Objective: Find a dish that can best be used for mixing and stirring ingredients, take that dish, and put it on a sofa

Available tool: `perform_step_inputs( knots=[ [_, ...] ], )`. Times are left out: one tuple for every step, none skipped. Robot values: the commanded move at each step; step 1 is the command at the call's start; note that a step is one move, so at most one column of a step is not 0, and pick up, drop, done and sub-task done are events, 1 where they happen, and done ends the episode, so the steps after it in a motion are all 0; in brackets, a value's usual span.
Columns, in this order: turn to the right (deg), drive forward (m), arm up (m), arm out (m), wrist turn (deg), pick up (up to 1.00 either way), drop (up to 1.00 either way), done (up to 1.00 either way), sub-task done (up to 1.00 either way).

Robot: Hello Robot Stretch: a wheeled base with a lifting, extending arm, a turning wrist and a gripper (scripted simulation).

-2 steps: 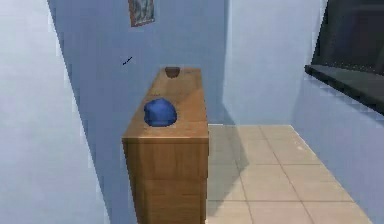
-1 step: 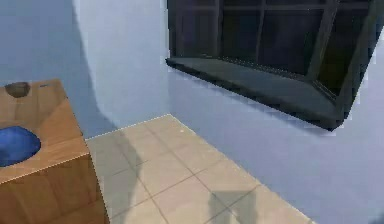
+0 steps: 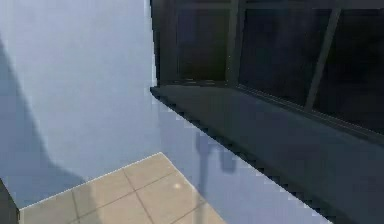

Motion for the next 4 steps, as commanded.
perform_step_inputs(
  knots=[
    [30.0,0.00,0.00,0.00,0.0,0.00,0.00,0.00,0.00],
    [0.0,0.05,0.00,0.00,0.0,0.00,0.00,0.00,0.00],
    [-45.0,0.00,0.00,0.00,0.0,0.00,0.00,0.00,0.00],
    [-36.0,0.00,0.00,0.00,0.0,0.00,0.00,0.00,0.00]
  ],
)
